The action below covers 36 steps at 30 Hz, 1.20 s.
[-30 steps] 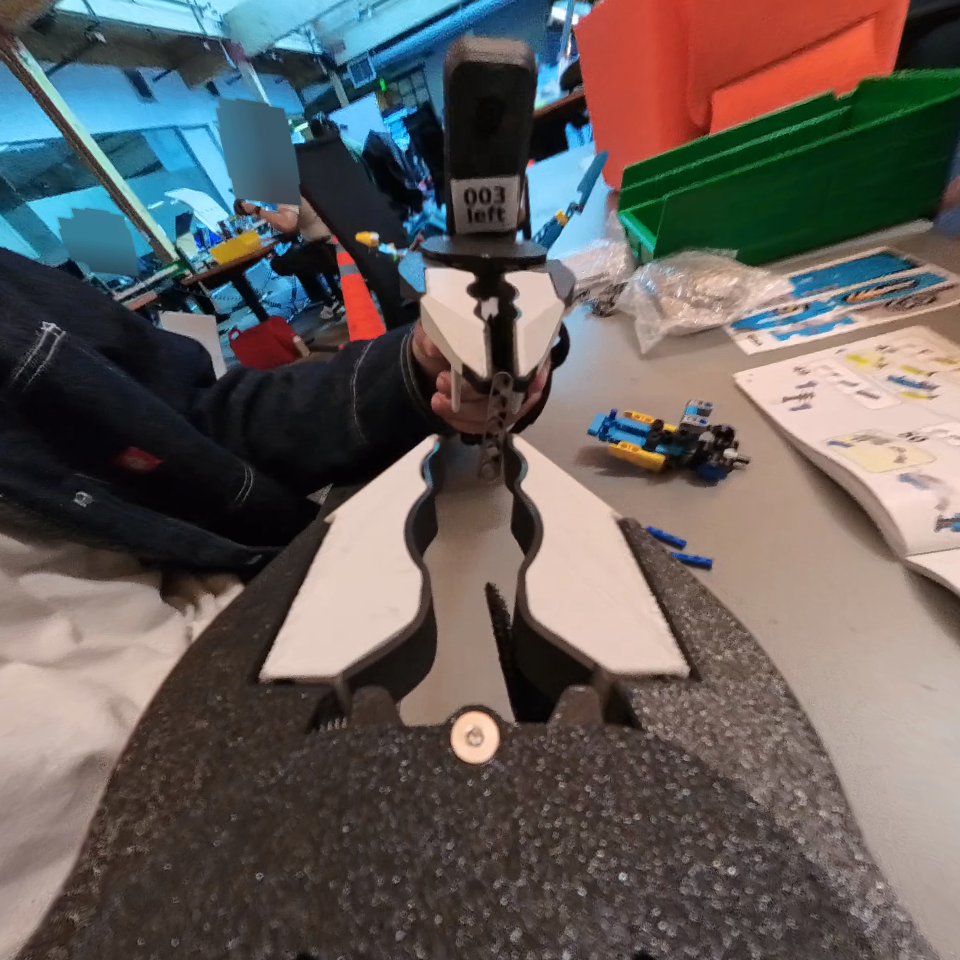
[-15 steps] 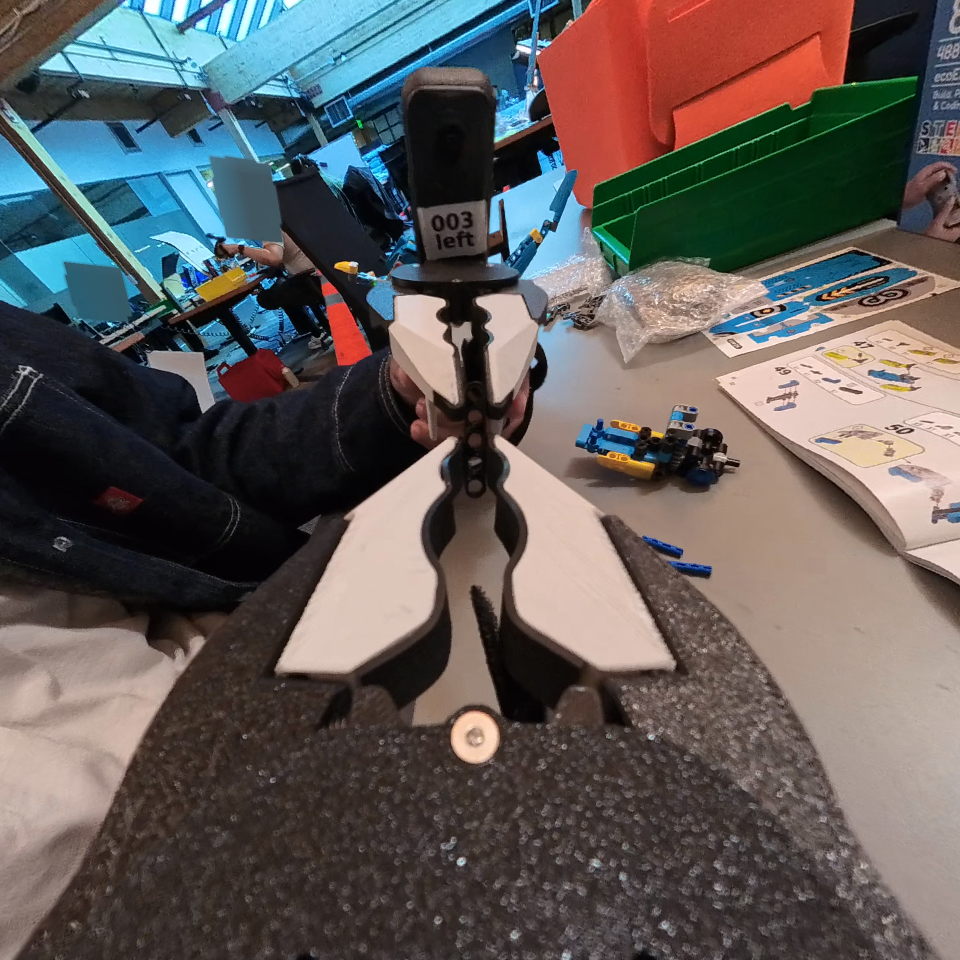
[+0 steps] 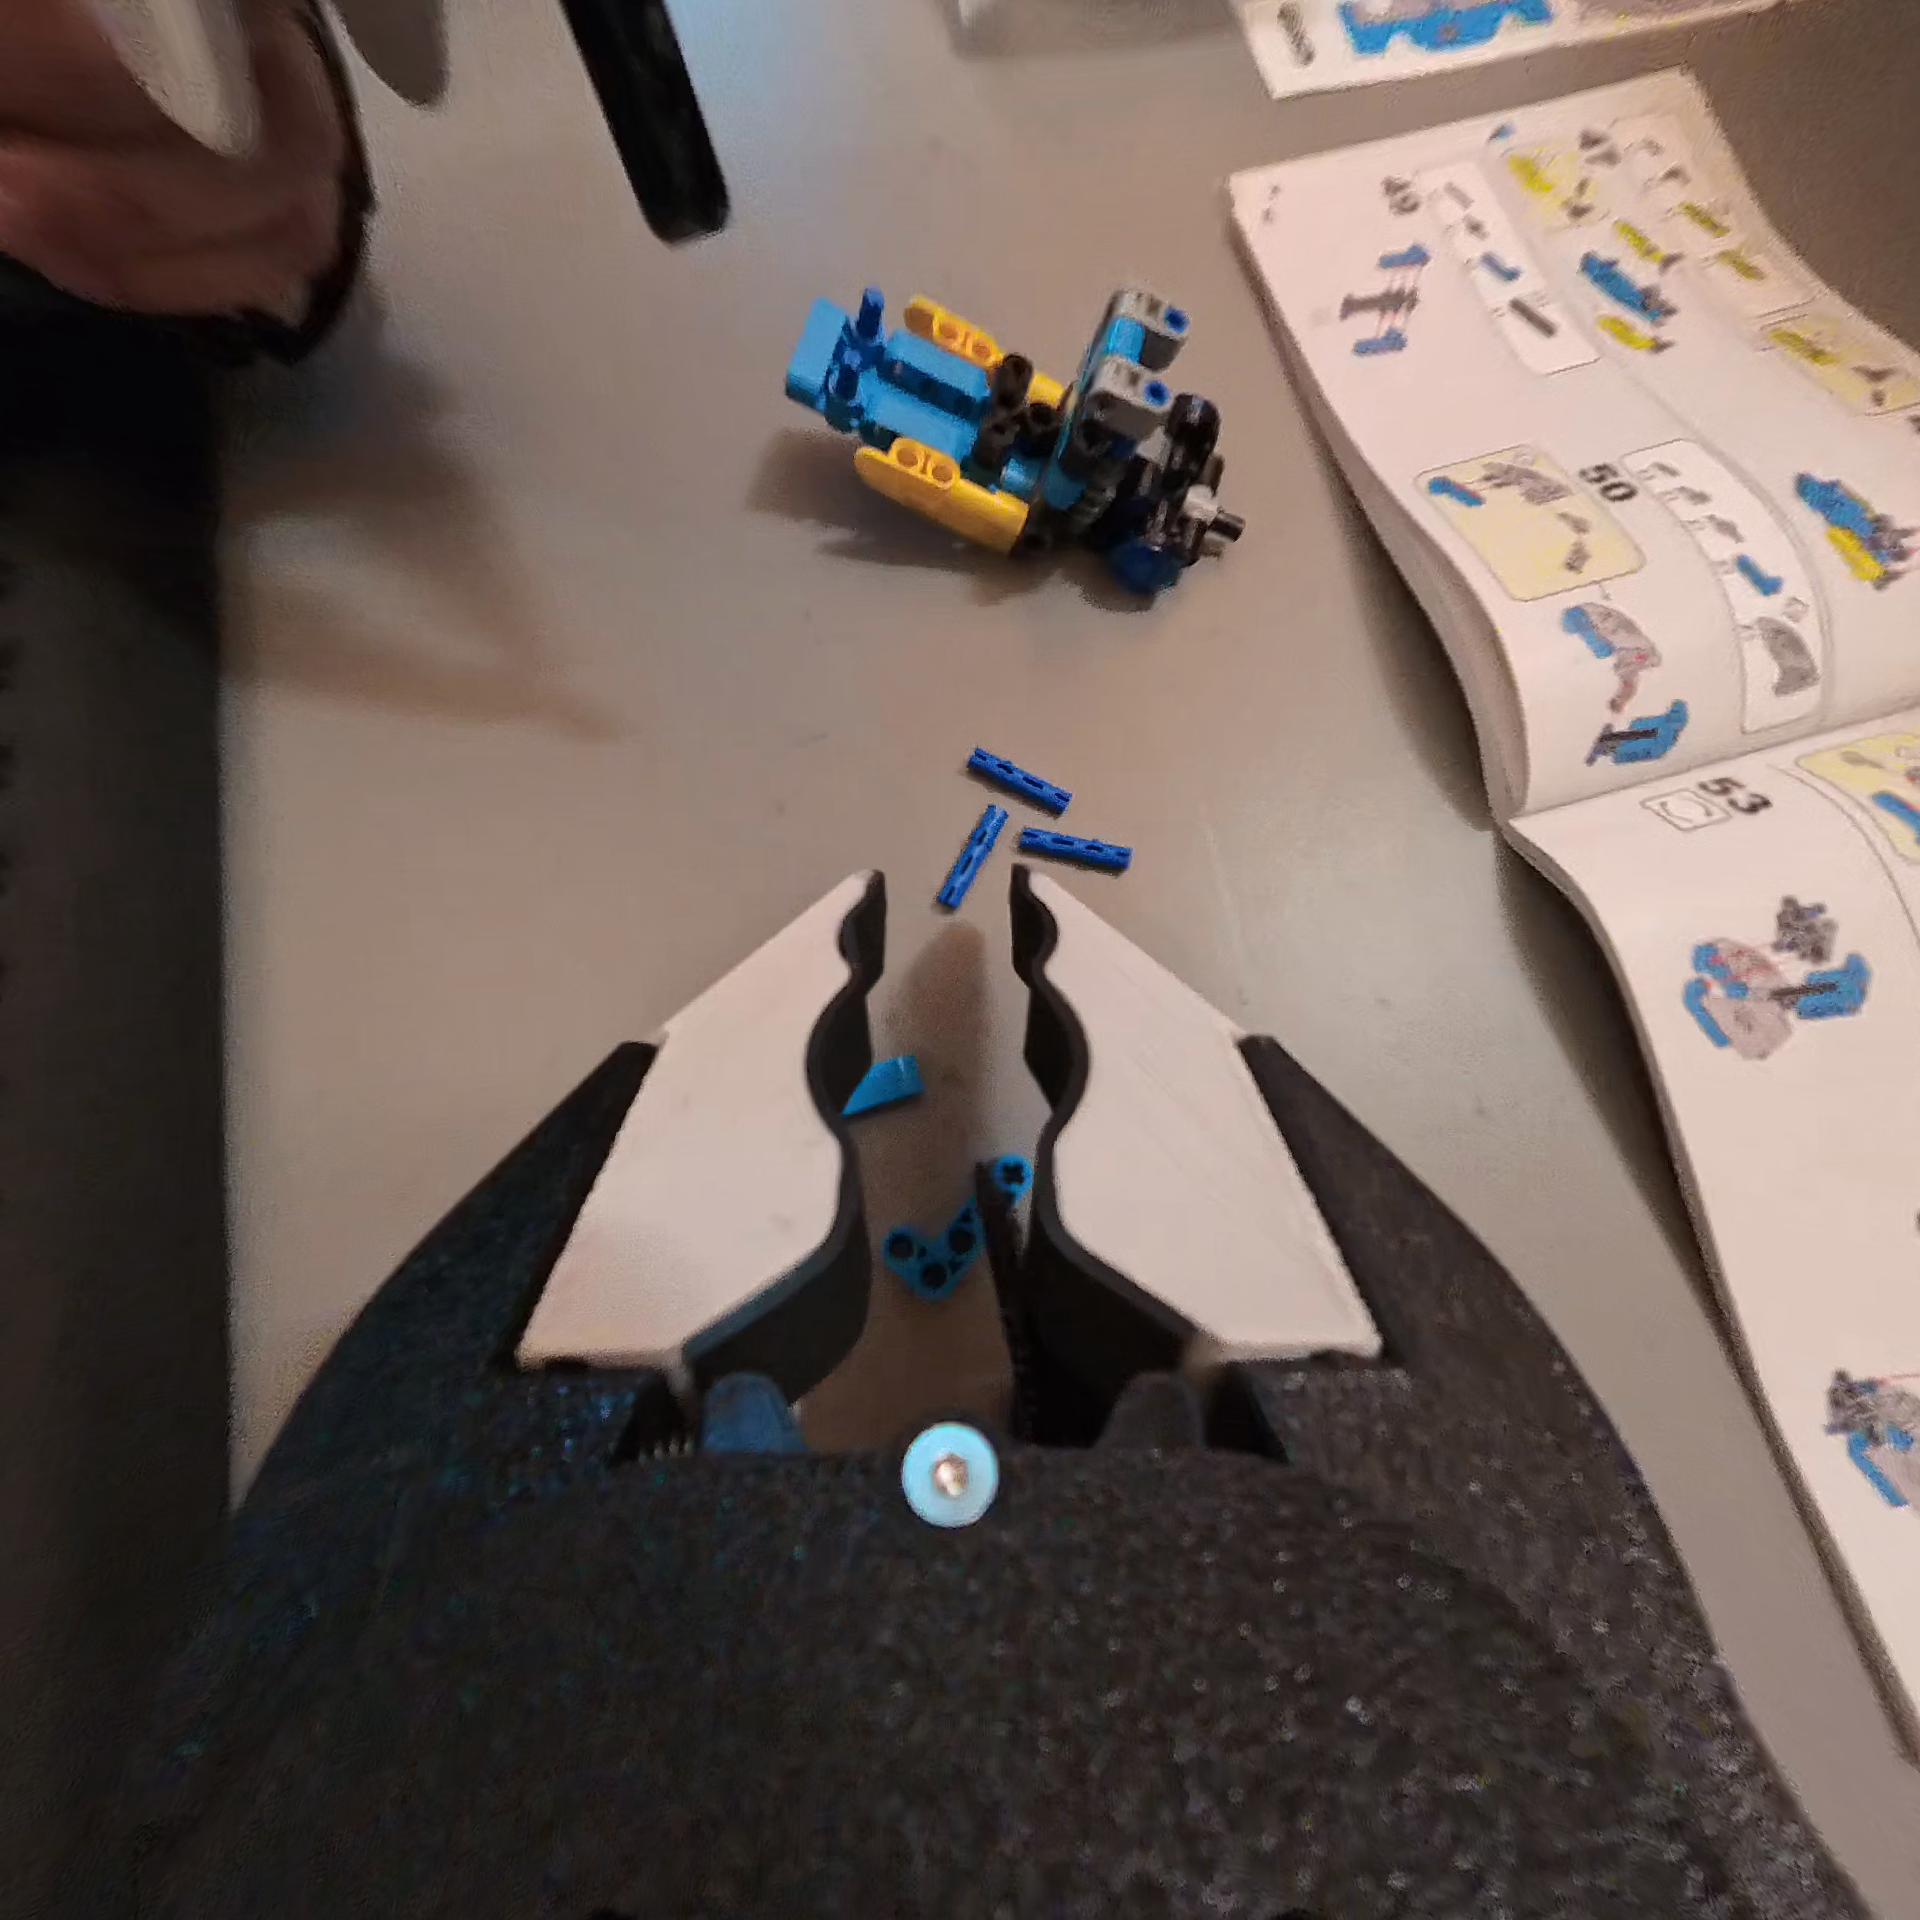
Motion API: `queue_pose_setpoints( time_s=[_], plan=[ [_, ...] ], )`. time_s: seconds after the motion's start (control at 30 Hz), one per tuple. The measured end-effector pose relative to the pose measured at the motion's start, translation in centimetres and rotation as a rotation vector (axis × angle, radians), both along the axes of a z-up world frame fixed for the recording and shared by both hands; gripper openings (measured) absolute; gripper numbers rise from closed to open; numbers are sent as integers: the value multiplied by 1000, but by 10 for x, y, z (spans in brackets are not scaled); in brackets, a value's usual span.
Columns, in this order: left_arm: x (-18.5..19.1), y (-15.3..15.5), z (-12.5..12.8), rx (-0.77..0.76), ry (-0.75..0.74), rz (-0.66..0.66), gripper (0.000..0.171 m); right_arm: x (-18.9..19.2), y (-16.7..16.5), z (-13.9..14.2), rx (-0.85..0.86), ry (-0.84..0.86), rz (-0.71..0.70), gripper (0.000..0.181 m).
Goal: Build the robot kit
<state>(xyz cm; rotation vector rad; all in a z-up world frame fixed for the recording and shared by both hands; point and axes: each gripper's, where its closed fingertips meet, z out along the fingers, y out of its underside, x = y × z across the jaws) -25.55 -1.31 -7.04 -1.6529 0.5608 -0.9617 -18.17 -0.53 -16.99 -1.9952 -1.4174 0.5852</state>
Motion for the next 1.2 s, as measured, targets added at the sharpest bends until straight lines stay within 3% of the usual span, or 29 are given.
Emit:
queue_pose_setpoints(
  time_s=[0.2,0.47,0.53,0.67,0.77,0.83,0.9,1.03,1.2],
  plan=[
    [-2,4,-6,-32,-8,1,8,-2,4,-9,8,-118,-10,15],
    [6,1,-13,-3,67,-13,8,-10,6,-15,-92,-142,-25,14],
    [6,1,-12,-2,64,-14,7,-7,8,-19,-74,-180,-27,5],
    [6,2,-16,-11,80,-9,7,-7,8,-20,-57,-186,-13,4],
    [7,7,-27,-35,143,20,7,-16,7,-2,-60,-4,-8,3],
    [9,8,-32,-48,169,19,7,-24,7,35,-79,229,-38,3],
    [14,5,-30,-33,167,-1,7,-34,-12,70,-121,459,38,3],
    [21,0,-28,-6,173,-27,7,-43,-23,60,-64,406,65,3],
    [16,4,-27,9,188,12,7,-49,-22,69,-15,442,53,3]
  ],
)
